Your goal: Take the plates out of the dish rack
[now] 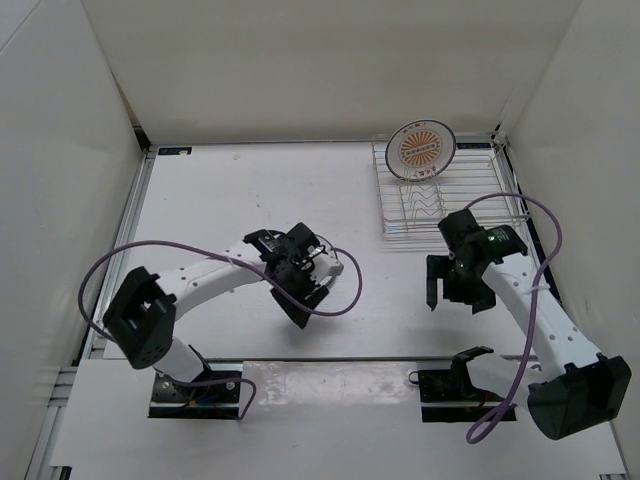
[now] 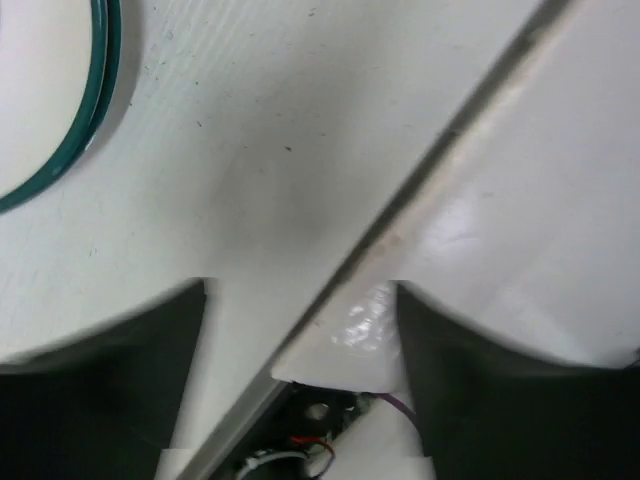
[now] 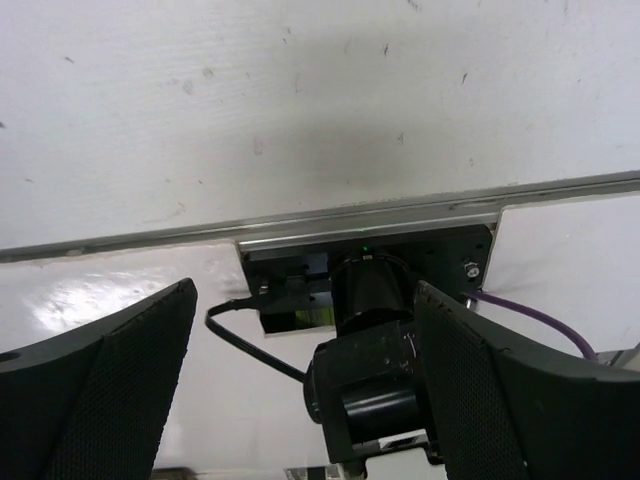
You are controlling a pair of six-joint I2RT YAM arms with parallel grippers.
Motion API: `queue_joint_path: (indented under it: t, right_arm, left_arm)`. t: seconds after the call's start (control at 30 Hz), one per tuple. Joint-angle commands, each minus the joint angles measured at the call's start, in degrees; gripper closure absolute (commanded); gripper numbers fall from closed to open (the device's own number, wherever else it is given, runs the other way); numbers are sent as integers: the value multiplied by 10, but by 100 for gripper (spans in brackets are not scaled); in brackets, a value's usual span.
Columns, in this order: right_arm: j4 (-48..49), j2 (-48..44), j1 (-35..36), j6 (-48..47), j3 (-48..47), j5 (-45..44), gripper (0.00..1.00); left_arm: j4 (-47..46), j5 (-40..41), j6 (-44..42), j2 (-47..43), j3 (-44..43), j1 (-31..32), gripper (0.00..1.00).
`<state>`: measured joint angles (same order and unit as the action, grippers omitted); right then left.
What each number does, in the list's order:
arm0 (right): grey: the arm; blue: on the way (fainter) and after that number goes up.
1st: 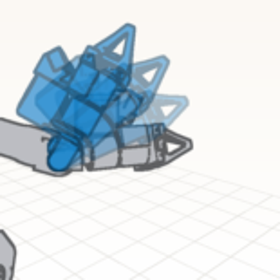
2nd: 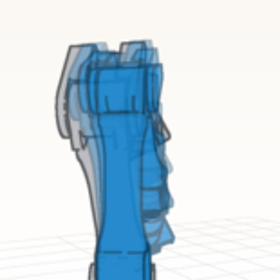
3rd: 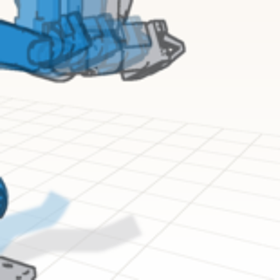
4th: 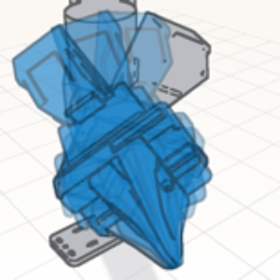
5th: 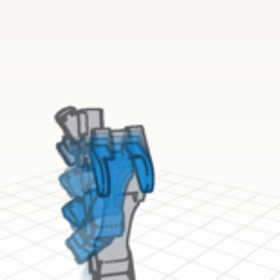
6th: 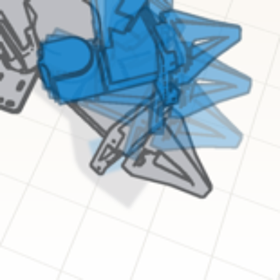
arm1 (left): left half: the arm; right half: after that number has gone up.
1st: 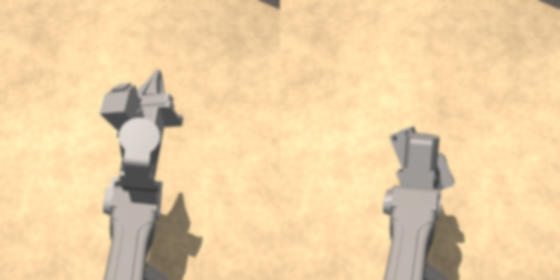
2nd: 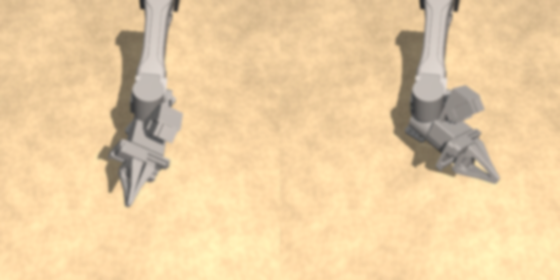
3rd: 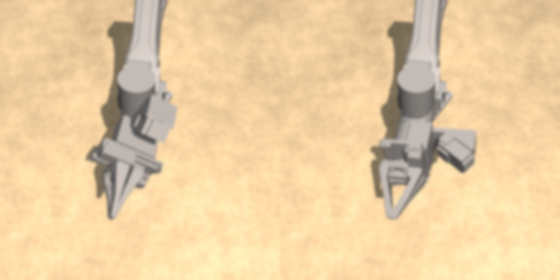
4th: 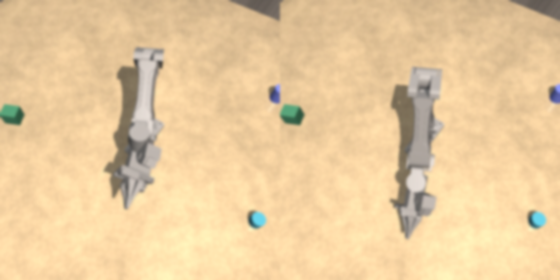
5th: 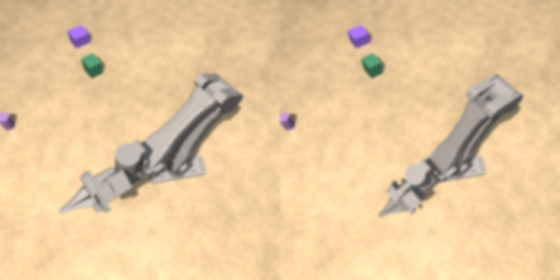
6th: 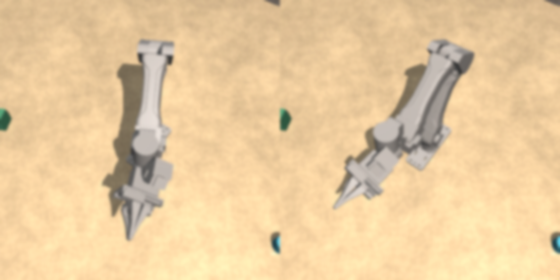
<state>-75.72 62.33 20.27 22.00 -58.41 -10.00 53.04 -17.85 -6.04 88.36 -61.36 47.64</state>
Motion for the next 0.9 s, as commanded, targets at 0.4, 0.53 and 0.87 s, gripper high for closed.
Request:
queue_joint_path:
  t: [0.4, 0.53, 0.87]
  right_arm:
    - [107, 114, -9, 196, -339, -64, 52]
    - [200, 134, -21, 223, -389, -42, 45]
    - [162, 384, -66, 263, -745, 28, 12]
  left_arm:
    - [99, 137, 95, -302, -90, 8, 0]
    - [112, 176, 145, -364, -40, 8, 0]
    - [97, 233, 152, -537, 64, 7, 0]
